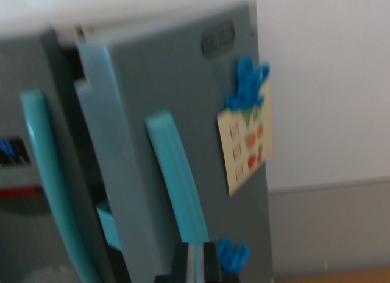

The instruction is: Close fridge door

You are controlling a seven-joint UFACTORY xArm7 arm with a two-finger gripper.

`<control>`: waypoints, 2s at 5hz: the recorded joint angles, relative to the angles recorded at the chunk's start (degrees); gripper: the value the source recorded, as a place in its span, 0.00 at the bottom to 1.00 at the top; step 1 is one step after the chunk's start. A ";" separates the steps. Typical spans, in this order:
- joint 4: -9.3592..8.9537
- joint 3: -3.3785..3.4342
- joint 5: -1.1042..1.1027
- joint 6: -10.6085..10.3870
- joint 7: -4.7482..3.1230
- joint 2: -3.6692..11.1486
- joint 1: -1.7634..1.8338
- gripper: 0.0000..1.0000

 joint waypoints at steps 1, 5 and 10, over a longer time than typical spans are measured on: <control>0.00 0.00 0.00 0.00 0.00 0.00 0.00 1.00; 0.11 -0.94 0.00 -0.04 0.00 6.49 0.00 1.00; 3.98 -1.88 0.00 -0.26 0.00 18.28 0.00 1.00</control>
